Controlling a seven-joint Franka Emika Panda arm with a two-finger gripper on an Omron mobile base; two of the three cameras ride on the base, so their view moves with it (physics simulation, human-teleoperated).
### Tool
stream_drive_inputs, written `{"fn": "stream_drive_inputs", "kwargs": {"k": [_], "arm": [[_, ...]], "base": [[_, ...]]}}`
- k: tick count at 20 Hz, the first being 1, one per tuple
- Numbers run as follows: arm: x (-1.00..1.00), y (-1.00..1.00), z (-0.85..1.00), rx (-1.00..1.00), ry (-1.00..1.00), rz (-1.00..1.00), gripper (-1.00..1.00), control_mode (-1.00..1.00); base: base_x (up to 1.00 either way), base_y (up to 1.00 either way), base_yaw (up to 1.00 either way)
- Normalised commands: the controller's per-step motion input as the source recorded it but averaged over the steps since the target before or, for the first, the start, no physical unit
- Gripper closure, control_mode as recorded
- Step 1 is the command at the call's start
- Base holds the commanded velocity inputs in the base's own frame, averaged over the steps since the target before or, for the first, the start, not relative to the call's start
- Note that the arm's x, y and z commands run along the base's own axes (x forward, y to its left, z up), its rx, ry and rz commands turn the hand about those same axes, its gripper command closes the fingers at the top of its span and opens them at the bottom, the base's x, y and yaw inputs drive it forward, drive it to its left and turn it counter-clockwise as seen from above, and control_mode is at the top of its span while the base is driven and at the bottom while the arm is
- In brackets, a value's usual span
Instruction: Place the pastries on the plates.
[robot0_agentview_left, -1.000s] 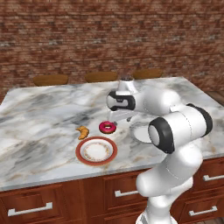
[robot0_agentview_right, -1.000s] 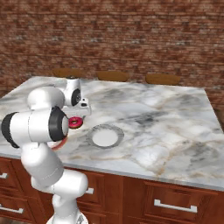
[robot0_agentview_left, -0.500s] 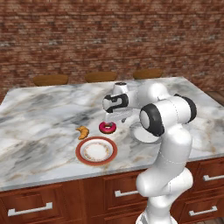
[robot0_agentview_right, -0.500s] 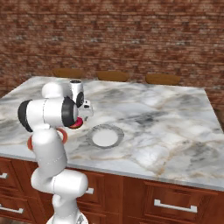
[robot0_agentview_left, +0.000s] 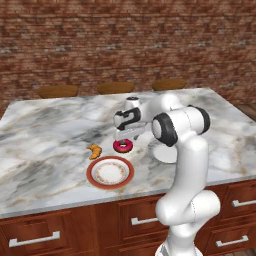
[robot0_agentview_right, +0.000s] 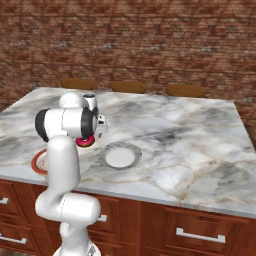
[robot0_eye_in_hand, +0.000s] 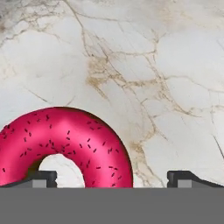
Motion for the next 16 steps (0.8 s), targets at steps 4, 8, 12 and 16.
{"fn": "stream_drive_inputs", "kwargs": {"k": [4,8,12,16], "arm": [[0.19,0.00,-0.80,0.00,0.08,0.00,-1.00,-1.00],[-0.03,0.00,-1.00,0.00,0.08,0.00,-1.00,-1.00],[-0.68,-0.09,-0.82,0.00,0.03,0.00,-1.00,-1.00],[-1.00,-0.10,-0.92,0.00,0.09,0.00,-1.00,-1.00]], "base": [[0.00,0.00,0.00],[0.00,0.00,0.00],[0.00,0.00,0.00],[0.00,0.00,0.00]]}}
